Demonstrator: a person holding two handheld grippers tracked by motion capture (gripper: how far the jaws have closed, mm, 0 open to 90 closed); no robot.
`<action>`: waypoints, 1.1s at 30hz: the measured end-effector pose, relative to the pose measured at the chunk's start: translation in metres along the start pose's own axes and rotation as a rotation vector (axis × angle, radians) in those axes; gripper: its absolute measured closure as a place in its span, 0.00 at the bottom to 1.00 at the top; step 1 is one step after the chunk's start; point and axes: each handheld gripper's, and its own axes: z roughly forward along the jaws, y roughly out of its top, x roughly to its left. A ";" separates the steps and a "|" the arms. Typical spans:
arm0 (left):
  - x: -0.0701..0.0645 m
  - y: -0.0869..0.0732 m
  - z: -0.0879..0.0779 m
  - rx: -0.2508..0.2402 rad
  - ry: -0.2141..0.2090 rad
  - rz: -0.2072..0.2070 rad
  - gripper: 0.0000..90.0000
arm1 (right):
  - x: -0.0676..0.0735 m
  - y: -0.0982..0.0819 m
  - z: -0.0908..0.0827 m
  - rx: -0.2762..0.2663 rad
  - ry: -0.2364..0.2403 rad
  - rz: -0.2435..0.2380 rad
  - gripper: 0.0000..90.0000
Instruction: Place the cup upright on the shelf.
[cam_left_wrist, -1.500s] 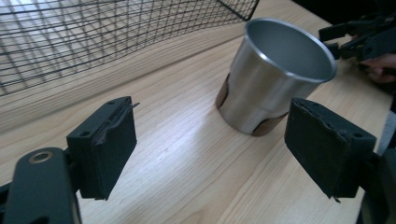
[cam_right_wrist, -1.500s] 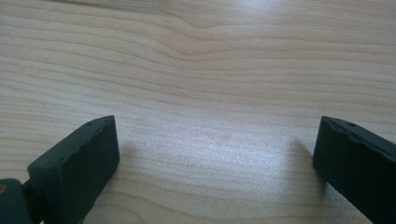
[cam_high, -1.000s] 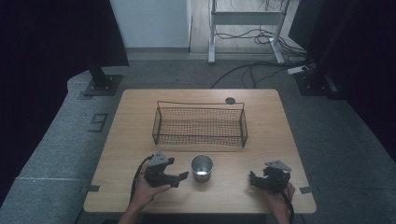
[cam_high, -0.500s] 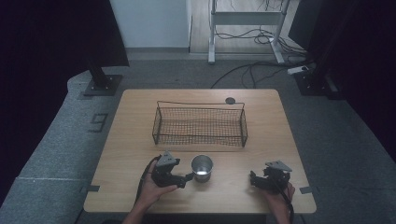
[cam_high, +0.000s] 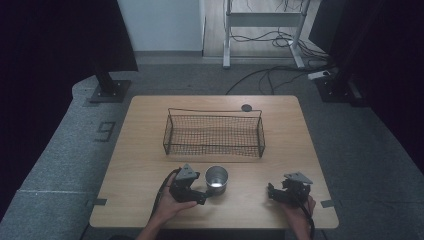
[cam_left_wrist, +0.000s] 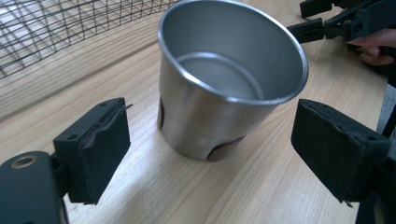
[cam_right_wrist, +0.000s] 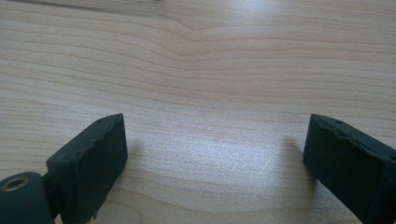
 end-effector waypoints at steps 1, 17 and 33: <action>0.000 0.001 0.002 0.001 0.001 -0.001 0.13 | 0.000 0.000 0.000 0.000 0.000 0.000 0.07; -0.011 0.016 0.037 0.012 0.028 0.040 0.13 | 0.000 0.000 0.000 -0.001 0.001 0.000 0.07; -0.005 0.011 0.033 -0.029 0.023 0.055 0.20 | 0.000 0.000 0.000 -0.003 -0.001 0.003 0.08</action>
